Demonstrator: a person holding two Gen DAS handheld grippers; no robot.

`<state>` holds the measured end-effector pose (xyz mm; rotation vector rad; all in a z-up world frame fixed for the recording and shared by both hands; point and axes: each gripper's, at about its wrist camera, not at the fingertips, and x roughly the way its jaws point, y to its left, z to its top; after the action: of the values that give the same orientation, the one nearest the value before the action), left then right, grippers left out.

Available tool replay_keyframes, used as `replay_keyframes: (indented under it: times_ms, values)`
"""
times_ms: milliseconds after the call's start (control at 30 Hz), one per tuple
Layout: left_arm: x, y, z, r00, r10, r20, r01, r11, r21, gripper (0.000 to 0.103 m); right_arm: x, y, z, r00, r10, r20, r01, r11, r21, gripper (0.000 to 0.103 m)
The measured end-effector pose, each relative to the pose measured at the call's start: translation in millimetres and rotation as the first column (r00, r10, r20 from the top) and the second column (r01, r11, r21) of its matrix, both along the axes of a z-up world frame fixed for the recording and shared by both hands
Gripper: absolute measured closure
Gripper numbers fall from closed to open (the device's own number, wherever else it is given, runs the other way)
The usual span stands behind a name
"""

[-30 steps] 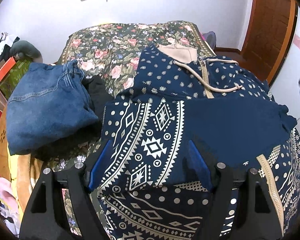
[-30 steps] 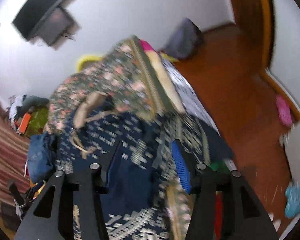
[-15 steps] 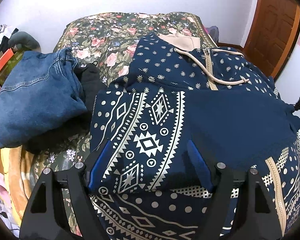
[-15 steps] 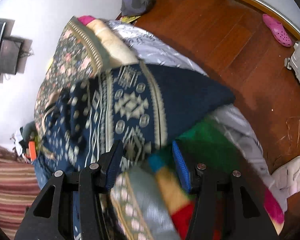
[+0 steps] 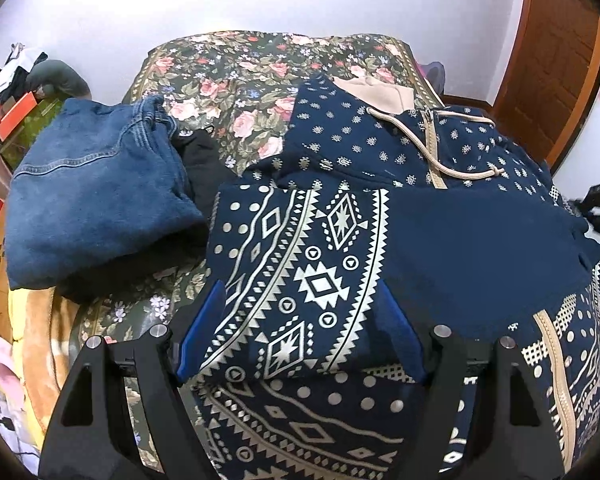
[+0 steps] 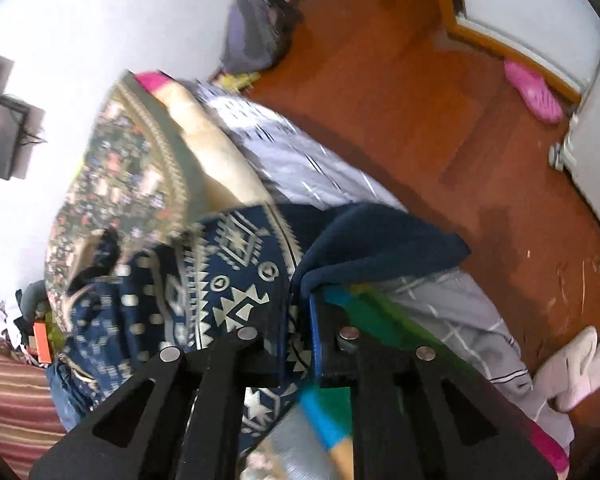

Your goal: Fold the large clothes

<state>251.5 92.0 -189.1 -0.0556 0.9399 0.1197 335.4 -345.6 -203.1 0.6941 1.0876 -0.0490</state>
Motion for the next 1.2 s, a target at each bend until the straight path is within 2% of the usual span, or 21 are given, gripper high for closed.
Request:
replay_keyframes:
  times_ms: [67, 167, 300, 400, 500, 600, 767, 867, 933, 1000, 1067, 1200]
  values:
    - [-3, 3, 2, 1.000, 0.001, 0.006, -0.001, 1.000, -0.002, 0.027, -8, 8, 30, 0.996, 0.030, 0.081, -0.027, 0.999, -0.036, 0.096]
    - [-7, 5, 7, 1.000, 0.001, 0.020, -0.001, 1.000, 0.000, 0.027, -26, 27, 81, 0.972, 0.104, 0.212, -0.081, 0.990, -0.112, 0.096]
    - [-13, 8, 15, 0.999, 0.000, 0.042, 0.000, 1.000, -0.002, 0.027, -51, 73, 141, 0.900, 0.261, 0.349, -0.196, 0.958, -0.211, 0.096]
    - [-17, 9, 19, 0.999, -0.003, 0.054, 0.003, 1.000, -0.008, 0.027, -66, 111, 157, 0.849, 0.375, 0.371, -0.287, 0.919, -0.271, 0.096]
    - [-22, 10, 22, 0.998, -0.007, 0.064, 0.008, 1.000, -0.010, 0.027, -80, 147, 151, 0.810, 0.466, 0.355, -0.358, 0.874, -0.329, 0.096]
    - [-27, 10, 21, 0.998, -0.015, 0.060, 0.015, 1.000, -0.006, 0.027, -89, 182, 125, 0.790, 0.540, 0.290, -0.427, 0.824, -0.372, 0.096]
    - [-34, 11, 19, 0.999, -0.017, 0.050, 0.018, 1.000, -0.016, 0.027, -91, 220, 65, 0.798, 0.590, 0.124, -0.518, 0.777, -0.358, 0.094]
    - [-37, 10, 17, 0.999, -0.021, 0.045, 0.022, 1.000, -0.021, 0.027, -91, 224, 44, 0.806, 0.590, 0.044, -0.536, 0.760, -0.367, 0.091]
    - [-38, 9, 15, 0.999, -0.025, 0.040, 0.026, 0.999, -0.020, 0.027, -94, 221, 44, 0.804, 0.594, 0.029, -0.546, 0.756, -0.361, 0.090]
    - [-37, 7, 14, 0.999, -0.029, 0.035, 0.030, 0.999, -0.019, 0.027, -96, 213, 51, 0.792, 0.610, 0.019, -0.573, 0.754, -0.321, 0.073]
    - [-36, 4, 14, 0.999, -0.032, 0.033, 0.033, 0.999, -0.020, 0.027, -102, 204, 60, 0.784, 0.620, 0.027, -0.585, 0.754, -0.298, 0.063]
    - [-32, -2, 14, 0.999, -0.037, 0.038, 0.038, 0.999, -0.020, 0.027, -110, 194, 77, 0.780, 0.621, 0.076, -0.574, 0.758, -0.308, 0.062]
